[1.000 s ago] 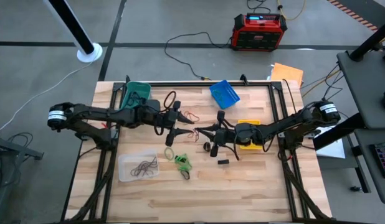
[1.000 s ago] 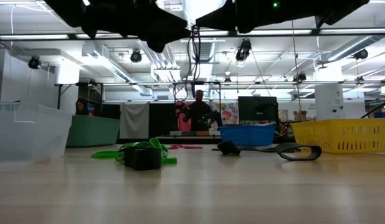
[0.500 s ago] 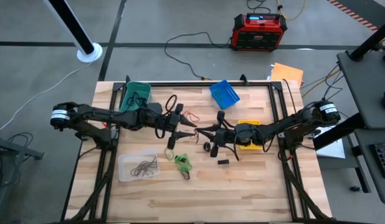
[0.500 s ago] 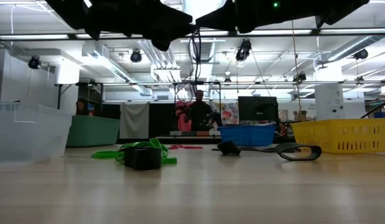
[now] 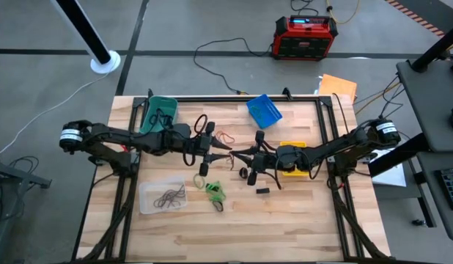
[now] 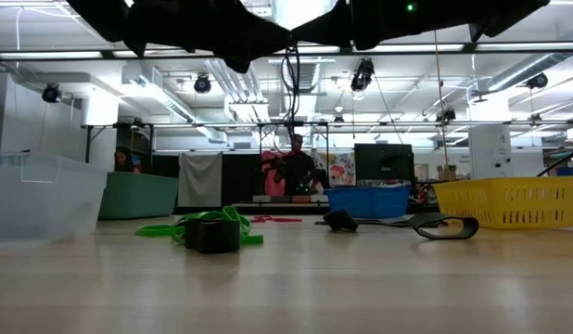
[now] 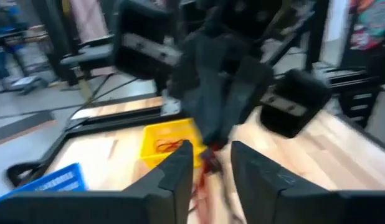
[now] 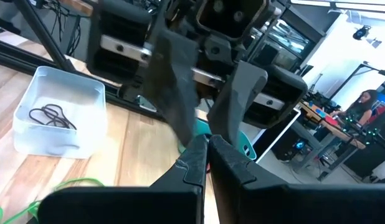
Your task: Sort rubber bands into baskets
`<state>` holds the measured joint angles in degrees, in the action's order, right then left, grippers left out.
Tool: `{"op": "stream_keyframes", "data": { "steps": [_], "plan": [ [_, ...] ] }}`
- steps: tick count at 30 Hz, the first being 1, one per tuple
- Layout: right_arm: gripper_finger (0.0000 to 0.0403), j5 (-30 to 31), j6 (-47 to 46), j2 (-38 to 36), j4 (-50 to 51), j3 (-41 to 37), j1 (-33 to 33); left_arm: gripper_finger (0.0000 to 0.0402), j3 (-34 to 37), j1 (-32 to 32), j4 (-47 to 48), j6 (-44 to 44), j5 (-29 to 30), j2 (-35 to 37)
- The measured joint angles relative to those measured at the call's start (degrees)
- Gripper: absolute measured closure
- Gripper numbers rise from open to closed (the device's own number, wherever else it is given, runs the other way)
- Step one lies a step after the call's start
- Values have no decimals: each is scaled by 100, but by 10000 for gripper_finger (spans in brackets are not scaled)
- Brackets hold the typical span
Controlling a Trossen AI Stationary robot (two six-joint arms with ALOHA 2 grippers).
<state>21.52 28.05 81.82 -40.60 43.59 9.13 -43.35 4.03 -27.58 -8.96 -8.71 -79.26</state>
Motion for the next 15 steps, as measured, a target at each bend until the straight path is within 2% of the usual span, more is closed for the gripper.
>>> {"op": "stream_keyframes", "data": {
  "steps": [10, 15],
  "plan": [
    [394, 4, -2, 0, 2, 0, 0, 392, 0, -13, 102, -1, 131, -9],
    [394, 4, -20, 0, 2, 0, 0, 401, 0, -20, 73, -17, 131, -1]
  ]
}}
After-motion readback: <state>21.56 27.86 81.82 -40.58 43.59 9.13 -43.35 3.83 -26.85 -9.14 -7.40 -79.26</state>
